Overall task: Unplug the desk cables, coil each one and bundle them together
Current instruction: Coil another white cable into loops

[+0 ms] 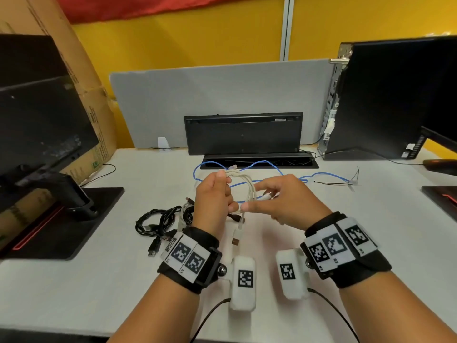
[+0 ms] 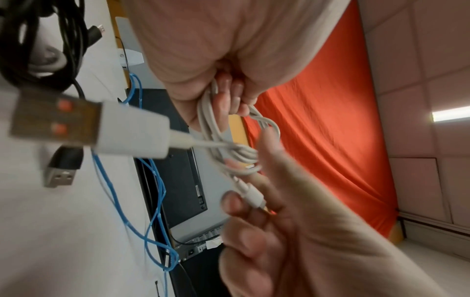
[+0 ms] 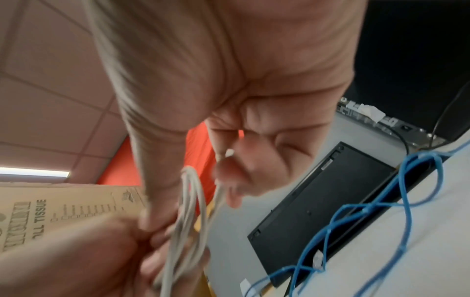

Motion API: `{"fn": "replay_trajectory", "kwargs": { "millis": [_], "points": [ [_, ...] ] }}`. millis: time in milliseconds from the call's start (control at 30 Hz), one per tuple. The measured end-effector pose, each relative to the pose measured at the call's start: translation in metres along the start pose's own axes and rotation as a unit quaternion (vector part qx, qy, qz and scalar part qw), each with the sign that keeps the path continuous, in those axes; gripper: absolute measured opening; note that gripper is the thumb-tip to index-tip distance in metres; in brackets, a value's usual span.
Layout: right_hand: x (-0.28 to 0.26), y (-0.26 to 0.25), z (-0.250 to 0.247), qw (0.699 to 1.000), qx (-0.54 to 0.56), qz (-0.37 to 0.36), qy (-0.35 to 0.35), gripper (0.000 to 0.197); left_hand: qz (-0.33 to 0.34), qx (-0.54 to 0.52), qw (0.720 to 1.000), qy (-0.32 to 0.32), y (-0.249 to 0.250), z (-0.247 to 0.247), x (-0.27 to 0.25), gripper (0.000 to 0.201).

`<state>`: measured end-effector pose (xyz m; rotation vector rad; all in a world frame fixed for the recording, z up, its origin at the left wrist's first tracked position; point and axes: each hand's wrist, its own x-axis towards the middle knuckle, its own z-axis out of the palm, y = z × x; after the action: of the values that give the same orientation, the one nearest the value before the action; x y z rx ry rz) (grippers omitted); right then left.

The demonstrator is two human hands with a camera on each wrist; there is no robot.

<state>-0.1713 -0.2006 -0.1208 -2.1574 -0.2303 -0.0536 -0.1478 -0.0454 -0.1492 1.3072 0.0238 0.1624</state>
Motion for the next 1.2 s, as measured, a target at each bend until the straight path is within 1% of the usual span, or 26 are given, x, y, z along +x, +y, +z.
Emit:
{"fn": "replay_trajectory", "kwargs": {
  "millis": [33,67,133,267,367,433,567,700,1000,1100,1200],
  "points": [
    [0.0,0.0,0.004,1.0,0.019,0.008,-0.008,0.031,0.0,-0.002,1.0,-0.004,0.001,0.0,-0.001,0.031],
    [0.001,0.0,0.008,0.999,0.032,0.012,-0.017,0.027,-0.002,-0.004,1.0,-0.007,0.002,-0.001,-0.002,0.031],
    [0.002,0.0,0.013,0.998,0.045,0.016,-0.039,0.025,-0.012,-0.019,1.0,-0.009,0.002,-0.003,-0.004,0.03],
    [0.003,-0.004,0.015,0.993,0.081,0.021,-0.077,0.014,-0.043,-0.06,0.997,-0.016,0.001,-0.007,-0.008,0.028],
    [0.001,-0.006,0.013,0.991,0.075,0.013,-0.11,0.007,-0.049,-0.055,0.997,-0.02,0.002,-0.006,-0.009,0.028],
    [-0.001,-0.007,0.011,0.991,0.064,0.003,-0.119,0.004,-0.055,-0.058,0.997,-0.024,0.003,-0.005,-0.01,0.026],
    [-0.001,-0.007,0.01,0.993,0.04,-0.016,-0.108,0.009,-0.059,-0.064,0.996,-0.031,0.003,-0.003,-0.012,0.026],
    [-0.003,-0.007,0.01,0.993,0.04,-0.033,-0.105,0.016,-0.053,-0.057,0.996,-0.034,0.004,-0.004,-0.012,0.027],
    [-0.005,-0.01,0.01,0.994,0.021,-0.049,-0.099,0.019,-0.059,-0.073,0.995,-0.035,0.003,-0.004,-0.01,0.029],
    [-0.004,-0.012,0.009,0.994,-0.024,-0.068,-0.077,0.022,-0.06,-0.082,0.994,-0.029,0.005,-0.005,-0.01,0.03],
    [-0.004,-0.013,0.008,0.993,-0.078,-0.075,-0.055,0.018,-0.062,-0.085,0.994,-0.026,0.006,-0.005,-0.01,0.029]
  ]
}}
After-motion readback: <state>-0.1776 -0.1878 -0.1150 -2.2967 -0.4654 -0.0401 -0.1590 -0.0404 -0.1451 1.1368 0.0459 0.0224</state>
